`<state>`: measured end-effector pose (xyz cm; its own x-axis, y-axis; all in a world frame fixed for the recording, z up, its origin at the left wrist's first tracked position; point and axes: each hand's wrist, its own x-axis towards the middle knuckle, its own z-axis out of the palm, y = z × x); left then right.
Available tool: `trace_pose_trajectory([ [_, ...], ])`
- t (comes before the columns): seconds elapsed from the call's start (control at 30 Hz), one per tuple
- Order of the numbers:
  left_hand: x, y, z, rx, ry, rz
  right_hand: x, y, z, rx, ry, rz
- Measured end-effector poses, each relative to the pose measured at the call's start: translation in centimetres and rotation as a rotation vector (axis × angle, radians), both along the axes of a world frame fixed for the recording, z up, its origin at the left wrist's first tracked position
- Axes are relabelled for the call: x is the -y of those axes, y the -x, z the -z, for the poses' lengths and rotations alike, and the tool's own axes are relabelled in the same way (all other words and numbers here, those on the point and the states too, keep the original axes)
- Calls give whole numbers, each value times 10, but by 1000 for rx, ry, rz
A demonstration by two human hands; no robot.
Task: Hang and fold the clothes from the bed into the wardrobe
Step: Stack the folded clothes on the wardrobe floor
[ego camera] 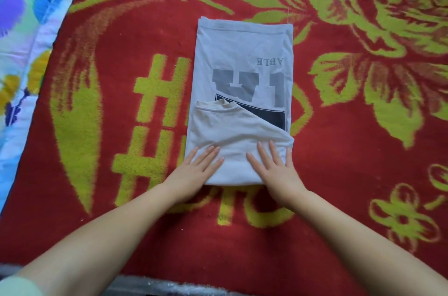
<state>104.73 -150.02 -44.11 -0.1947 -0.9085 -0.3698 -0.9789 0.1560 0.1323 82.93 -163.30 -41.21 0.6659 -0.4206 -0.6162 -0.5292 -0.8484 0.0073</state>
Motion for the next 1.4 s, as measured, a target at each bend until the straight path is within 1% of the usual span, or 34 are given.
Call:
trace_pose_trajectory([
  [0.07, 2, 2, -7, 33, -58, 17, -1, -3, -9, -44, -48, -21],
  [0.13, 4, 6, -23, -17, -303, -9, -1, -5, -22, -110, -141, -25],
  [0.17, 6, 9, -33, -67, -409, -9, -2, -6, -28, -142, -221, -14],
  [0.2, 8, 13, -46, -160, -523, -13, -3, -5, -35, -172, -327, 1],
  [0.3, 15, 8, -88, -498, -942, -129, 2, 1, -63, -210, -751, 41],
  [0.33, 21, 0, -101, -577, -1043, -188, 10, 0, -74, -234, -854, 66],
  [0.4, 37, -22, -119, -692, -1131, -367, 34, -3, -90, -233, -941, 179],
  [0.47, 57, -46, -119, -775, -1100, -553, 64, -10, -94, -119, -935, 362],
  [0.5, 68, -57, -112, -789, -1047, -631, 79, -15, -90, -39, -878, 419],
  [0.57, 85, -71, -95, -797, -885, -781, 100, -26, -74, 99, -678, 470],
  [0.6, 92, -73, -84, -771, -774, -848, 106, -32, -61, 155, -573, 499],
  [0.63, 97, -72, -72, -700, -636, -897, 107, -37, -49, 190, -466, 527],
  [0.67, 98, -70, -61, -567, -476, -924, 104, -41, -37, 198, -357, 550],
  [0.7, 95, -64, -50, -383, -304, -924, 95, -45, -28, 181, -239, 553],
  [0.73, 89, -55, -40, -188, -140, -876, 83, -46, -20, 166, -112, 527],
  [0.77, 79, -43, -33, -52, -8, -778, 66, -47, -14, 183, 1, 465],
  [0.8, 68, -26, -28, 2, 105, -649, 46, -48, -11, 247, 69, 376],
  [0.83, 55, -7, -22, 2, 178, -511, 24, -46, -7, 336, 85, 277],
  [0.87, 40, 10, -15, -1, 200, -385, 4, -43, -4, 384, 74, 190],
  [0.9, 23, 22, -8, 9, 179, -310, -11, -36, 0, 367, 74, 127],
  [0.93, 9, 28, -3, 12, 109, -307, -19, -25, 6, 296, 55, 118],
  [1.0, -11, 24, 8, 20, -11, -413, -17, 0, 26, 180, 52, 224],
  [1.03, -15, 18, 12, 28, -24, -461, -12, 11, 33, 160, 66, 287],
  [1.07, -16, 11, 13, 30, -32, -481, -7, 18, 35, 148, 74, 299],
  [1.13, -19, 7, 12, 27, -14, -400, -9, 23, 23, 154, 42, 231],
  [1.23, -28, 3, 4, 30, -27, -164, -11, 32, 6, 156, 8, -25],
  [1.27, -30, 1, 5, 28, -49, -109, -10, 34, 3, 116, 8, -60],
  [1.33, -32, 1, 7, 49, -163, -105, -12, 33, 0, 7, 18, -44],
  [1.4, -23, 7, 5, 116, -207, -128, -14, 24, 4, 16, 45, 13],
])
